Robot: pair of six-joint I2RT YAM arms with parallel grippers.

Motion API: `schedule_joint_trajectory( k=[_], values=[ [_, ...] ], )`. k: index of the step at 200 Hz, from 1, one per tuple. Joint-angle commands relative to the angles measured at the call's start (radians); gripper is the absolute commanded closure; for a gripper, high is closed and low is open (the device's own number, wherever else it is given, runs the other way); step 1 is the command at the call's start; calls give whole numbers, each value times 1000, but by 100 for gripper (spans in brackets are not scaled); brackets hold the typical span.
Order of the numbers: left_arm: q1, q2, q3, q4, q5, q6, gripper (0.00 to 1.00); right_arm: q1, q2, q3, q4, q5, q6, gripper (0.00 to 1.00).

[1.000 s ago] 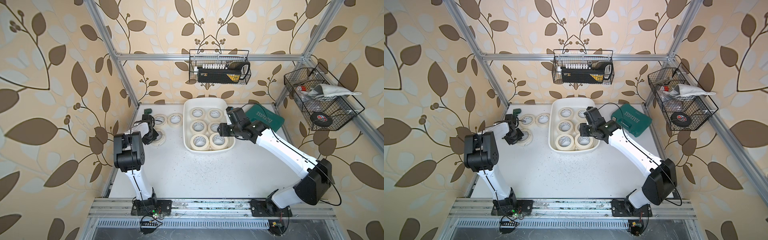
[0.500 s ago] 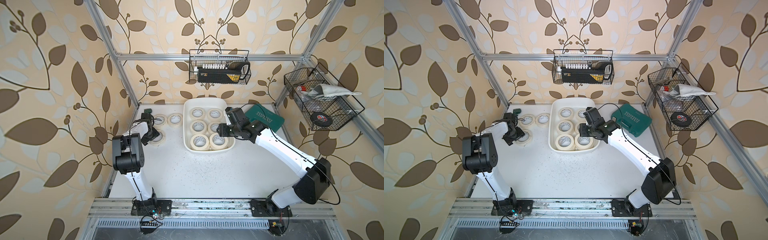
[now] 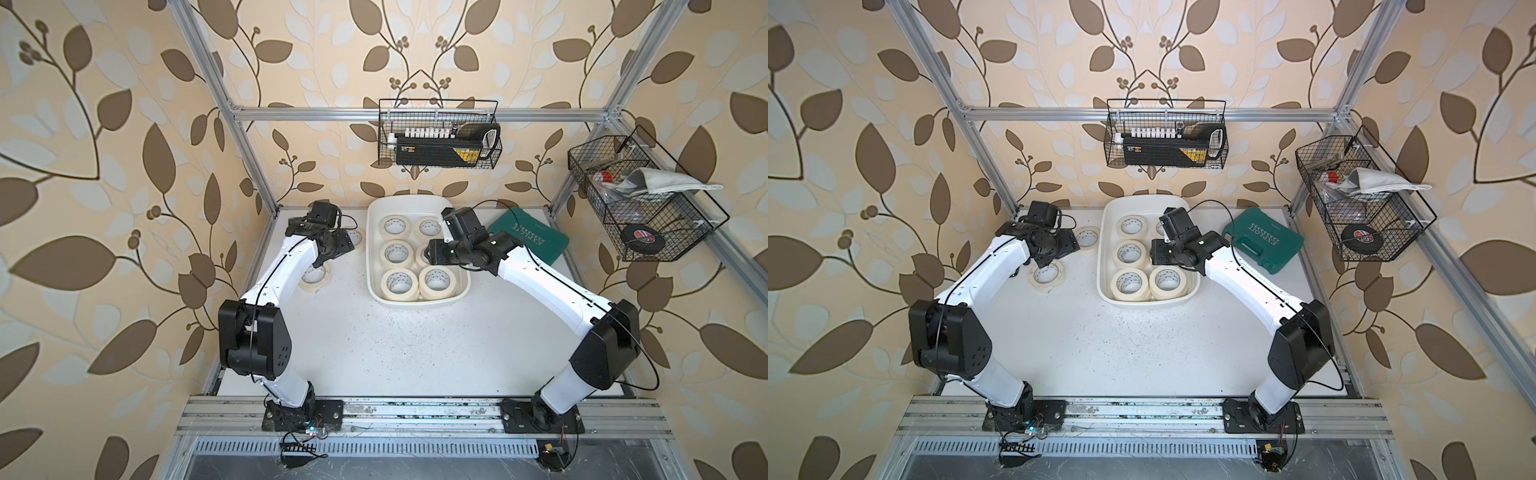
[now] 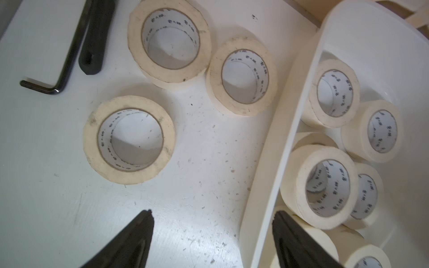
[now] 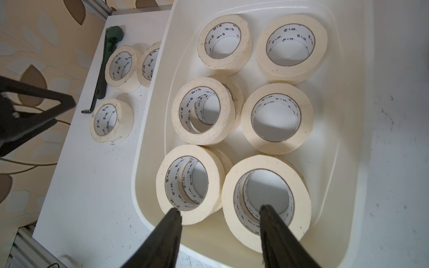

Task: Take out the art tape in the storage box
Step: Place the art tape at the center of the board, then pick up the art tape from the storage box.

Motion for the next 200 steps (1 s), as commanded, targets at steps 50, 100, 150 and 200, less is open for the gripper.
schedule_joint_trajectory(
  k=[50,100,150,200],
  values=[
    [-8,-148,35,-91,192,76,14,-8,206,131,38,-9,-22,45],
    [-8,-251,-34,-66,268,58,12,-12,345,242,39,9,-61,45],
    [-8,-325,-95,-45,261,87,12,-27,473,362,62,-9,-123,46],
    [-8,-394,-124,-50,186,98,13,-24,582,461,52,-54,-119,47]
  ],
)
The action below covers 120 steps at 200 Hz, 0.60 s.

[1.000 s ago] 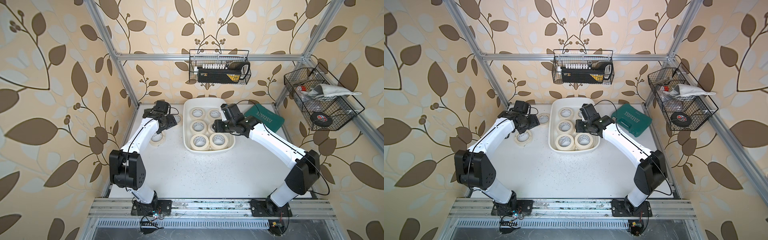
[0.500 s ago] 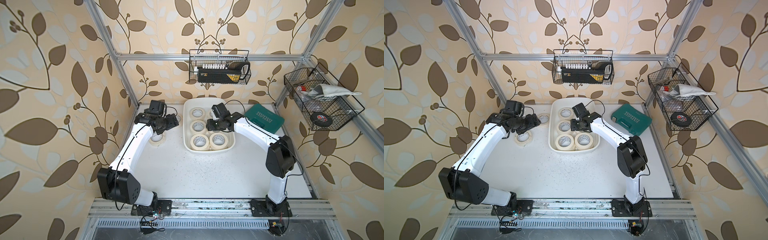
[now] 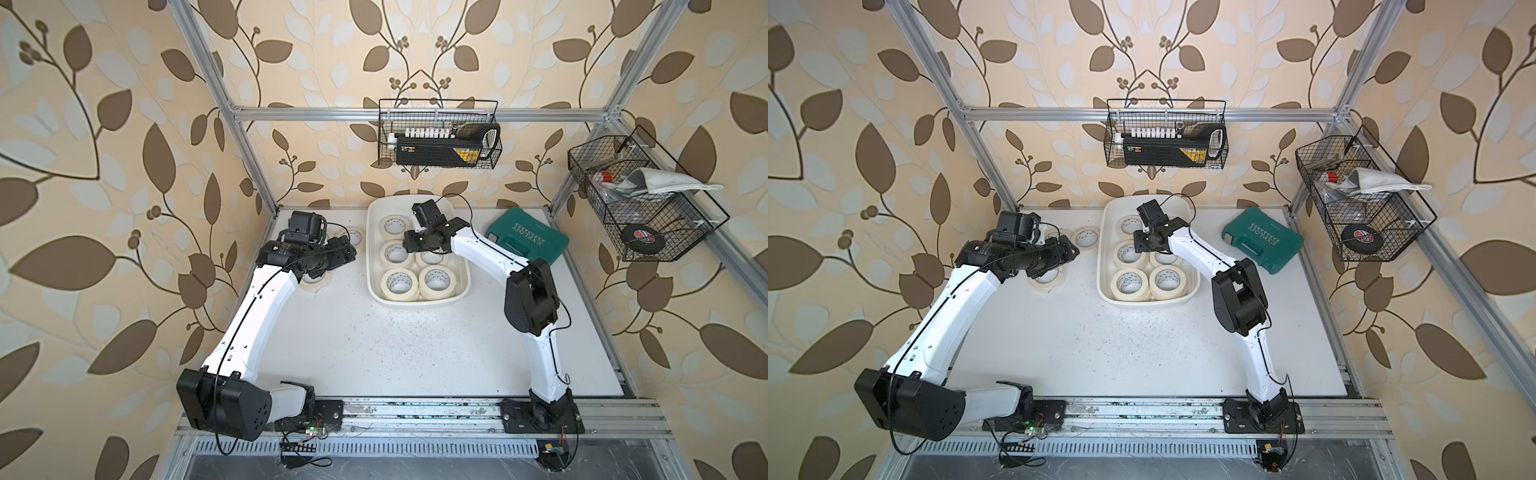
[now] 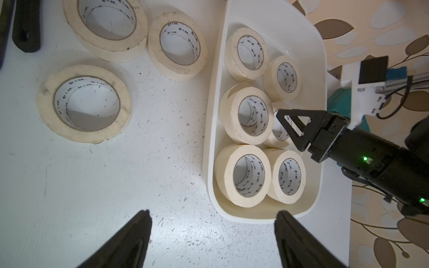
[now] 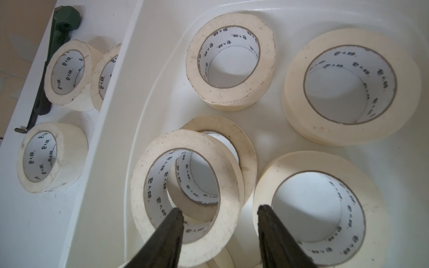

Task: Take out the art tape in the storage box
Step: Pick up the art tape from the storage box.

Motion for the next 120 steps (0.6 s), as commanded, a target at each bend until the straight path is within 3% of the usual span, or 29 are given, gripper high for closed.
schedule_joint_trajectory(
  k=[1,53,120],
  values=[
    [-4,-69,-9,16,-48,24,13,3,50,42,-6,-31,-13,47],
    [-4,-77,0,20,-68,24,13,2,123,82,-32,-21,-7,52],
    [-4,-35,-17,38,-9,19,13,-1,119,98,-39,15,-8,80]
  ],
)
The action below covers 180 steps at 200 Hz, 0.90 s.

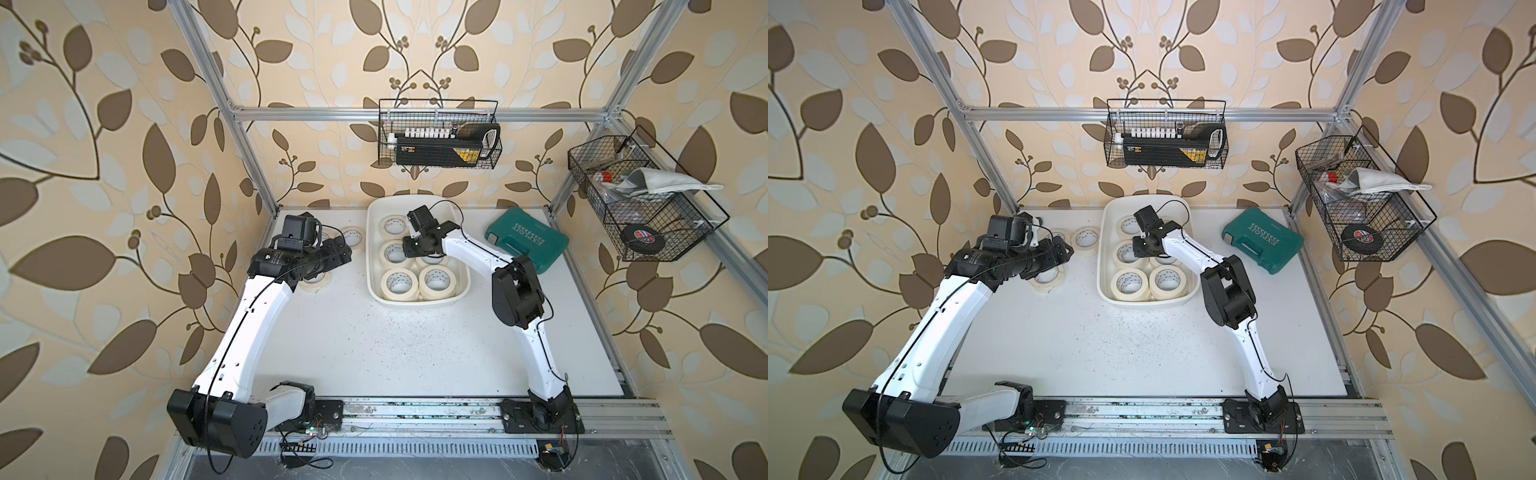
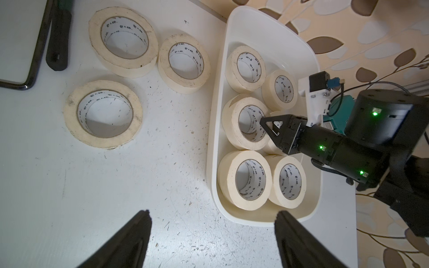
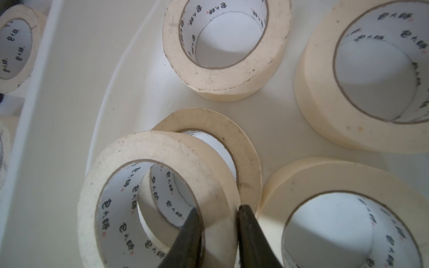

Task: Take out the art tape in the storage box
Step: Pick up the art tape from the storage box.

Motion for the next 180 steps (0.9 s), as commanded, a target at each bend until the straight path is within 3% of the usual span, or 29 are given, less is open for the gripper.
schedule_joint_trajectory(
  k=[1,33,86,180],
  values=[
    [-4,18,-4,27,29,15,13,2,6,39,-16,17,-7,80],
    [-4,24,-5,38,33,21,9,1,-39,26,-31,43,-13,90],
    [-15,83,38,20,54,29,8,5,-185,-41,-50,81,-22,94],
    [-192,257,234,-33,-26,55,8,57,-387,-171,-114,97,-1,94]
  ],
)
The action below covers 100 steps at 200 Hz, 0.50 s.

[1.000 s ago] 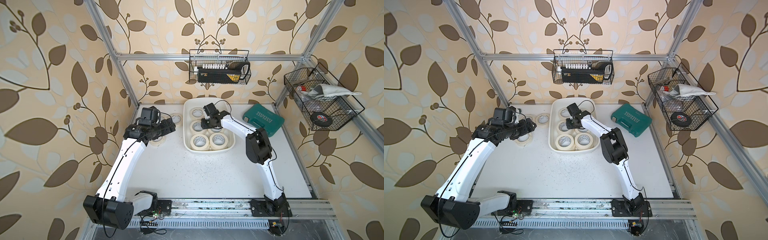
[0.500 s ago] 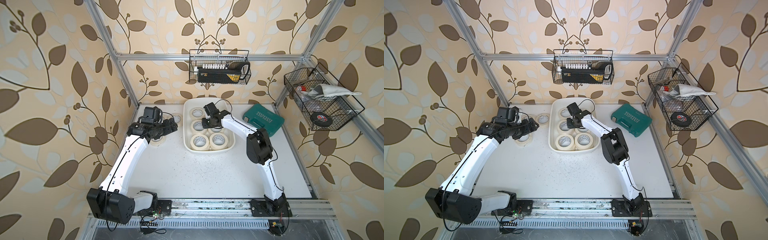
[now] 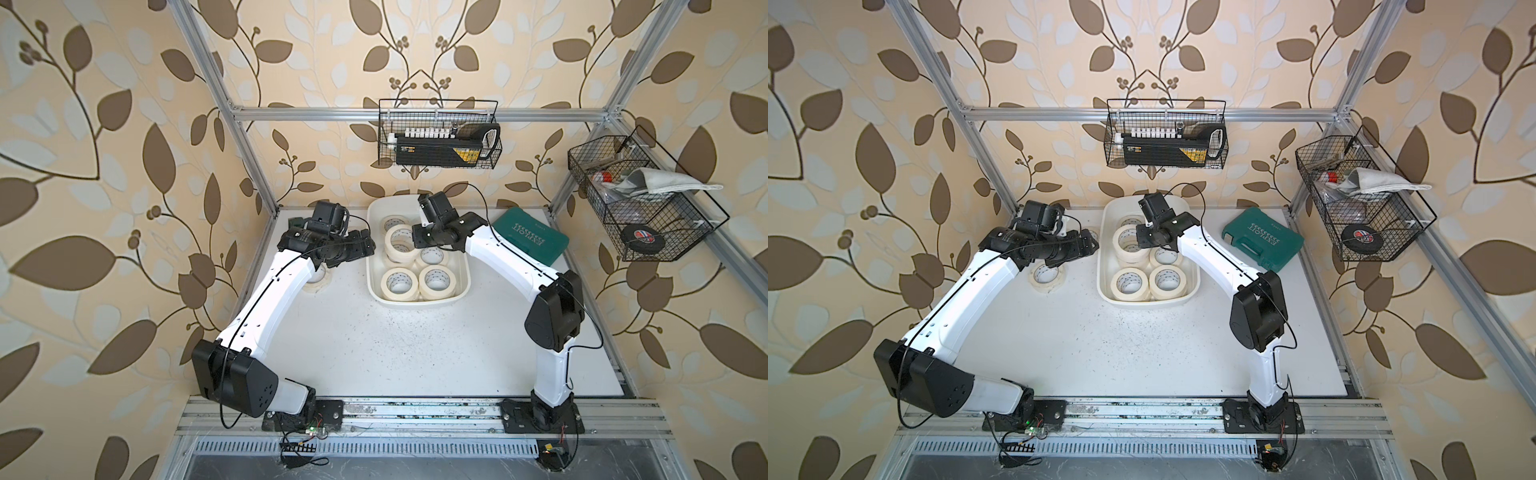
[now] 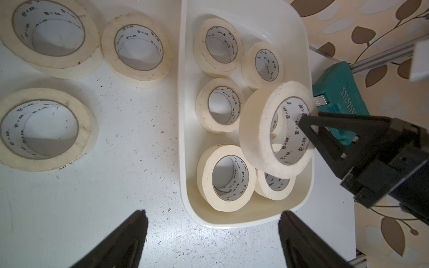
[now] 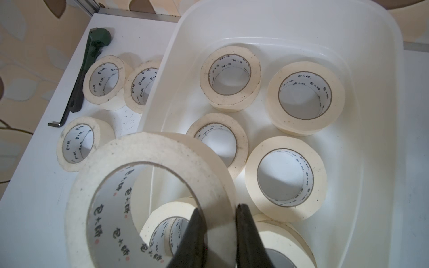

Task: Take out the art tape in the storage box
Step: Pick up the art tape from the storage box, then place the art tape at the center of the board.

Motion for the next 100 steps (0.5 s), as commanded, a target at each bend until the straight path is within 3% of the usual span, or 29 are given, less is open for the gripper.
schedule_joint_trajectory(
  k=[1,100],
  values=[
    [-38,48,68,-27,-36,32,8,14,-41,-34,-30,15,14,94],
    [-161,222,154,-41,-91,29,16,58,-133,-113,-44,14,62,93]
  ],
)
